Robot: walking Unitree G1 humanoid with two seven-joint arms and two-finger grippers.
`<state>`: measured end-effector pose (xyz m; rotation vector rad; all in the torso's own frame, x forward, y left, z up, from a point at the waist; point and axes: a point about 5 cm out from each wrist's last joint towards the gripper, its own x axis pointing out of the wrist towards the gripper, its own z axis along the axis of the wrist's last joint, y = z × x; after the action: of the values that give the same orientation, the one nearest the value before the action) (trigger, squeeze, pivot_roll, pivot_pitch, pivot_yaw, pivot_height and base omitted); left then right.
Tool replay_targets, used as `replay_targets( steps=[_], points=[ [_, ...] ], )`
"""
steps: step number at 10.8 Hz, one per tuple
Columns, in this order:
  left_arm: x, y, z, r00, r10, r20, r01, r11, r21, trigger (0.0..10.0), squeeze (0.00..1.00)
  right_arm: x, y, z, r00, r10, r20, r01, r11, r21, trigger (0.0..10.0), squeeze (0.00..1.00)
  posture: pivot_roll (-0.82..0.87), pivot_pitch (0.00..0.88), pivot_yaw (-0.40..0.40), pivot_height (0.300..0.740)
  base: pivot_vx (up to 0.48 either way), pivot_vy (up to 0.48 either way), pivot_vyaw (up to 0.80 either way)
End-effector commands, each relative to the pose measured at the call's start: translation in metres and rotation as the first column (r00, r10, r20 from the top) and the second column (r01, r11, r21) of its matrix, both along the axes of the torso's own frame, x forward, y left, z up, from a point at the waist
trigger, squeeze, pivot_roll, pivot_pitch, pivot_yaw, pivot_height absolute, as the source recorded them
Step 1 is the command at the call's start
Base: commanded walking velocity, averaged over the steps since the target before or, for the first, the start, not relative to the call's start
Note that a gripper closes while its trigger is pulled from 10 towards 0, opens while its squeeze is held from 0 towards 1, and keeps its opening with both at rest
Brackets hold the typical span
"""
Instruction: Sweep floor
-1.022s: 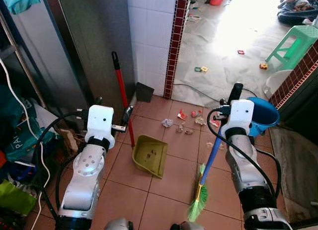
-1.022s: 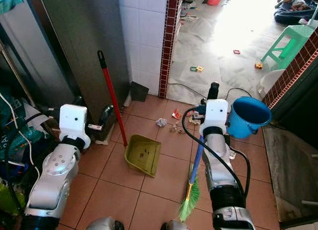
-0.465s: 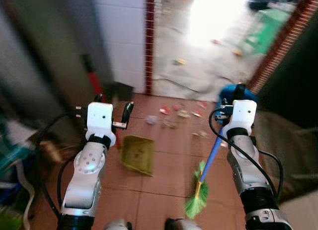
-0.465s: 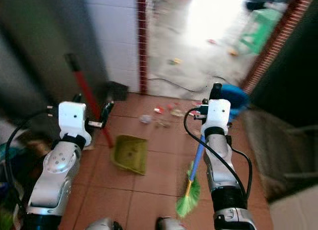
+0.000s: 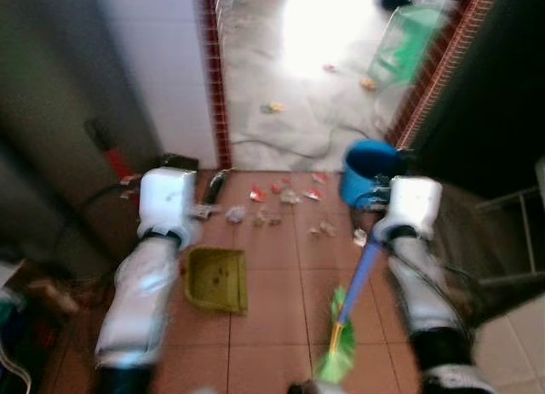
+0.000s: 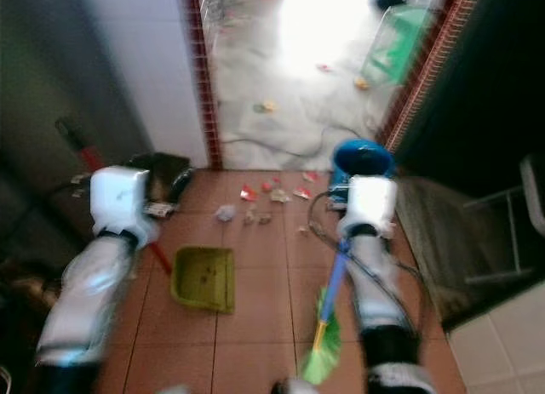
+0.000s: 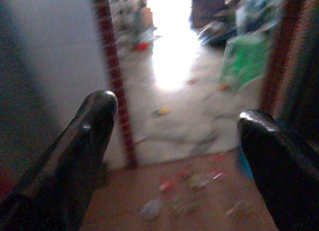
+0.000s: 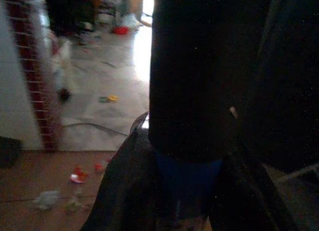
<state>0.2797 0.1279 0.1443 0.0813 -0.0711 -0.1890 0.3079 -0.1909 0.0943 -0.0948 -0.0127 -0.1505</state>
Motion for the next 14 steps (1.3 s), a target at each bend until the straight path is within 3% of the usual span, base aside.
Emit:
replay_targets(
  steps=[1,3,11,14],
  points=[
    [-0.002,0.008,-0.001,1.0,0.019,-0.007,-0.019,1.0,0.015,10.0,0.0,0.006,0.006,0.011,0.999,0.02,0.039,-0.02,1.0,-0.012,10.0,0.0,0.08,0.036,-0.015,0.74,0.296,0.296,-0.66],
    [-0.005,0.007,-0.002,1.0,0.016,-0.018,-0.016,1.0,0.007,10.0,0.0,0.006,0.007,0.012,0.999,0.025,0.039,-0.024,1.0,-0.015,10.0,0.0,0.09,0.042,-0.021,0.74,0.292,0.321,-0.66],
    [-0.007,-0.003,-0.001,0.999,0.033,-0.003,-0.033,0.999,0.036,10.0,0.0,0.007,0.007,0.014,0.999,0.032,0.038,-0.032,0.999,-0.017,10.0,0.0,0.08,0.042,-0.028,0.74,0.0,0.0,0.0],
    [-0.007,0.004,-0.006,0.998,0.063,-0.004,-0.063,0.995,0.077,10.0,0.0,0.007,0.01,0.015,0.997,0.055,0.045,-0.054,0.998,-0.026,10.0,0.0,0.08,0.038,-0.026,0.74,0.0,0.0,0.0]
  ],
)
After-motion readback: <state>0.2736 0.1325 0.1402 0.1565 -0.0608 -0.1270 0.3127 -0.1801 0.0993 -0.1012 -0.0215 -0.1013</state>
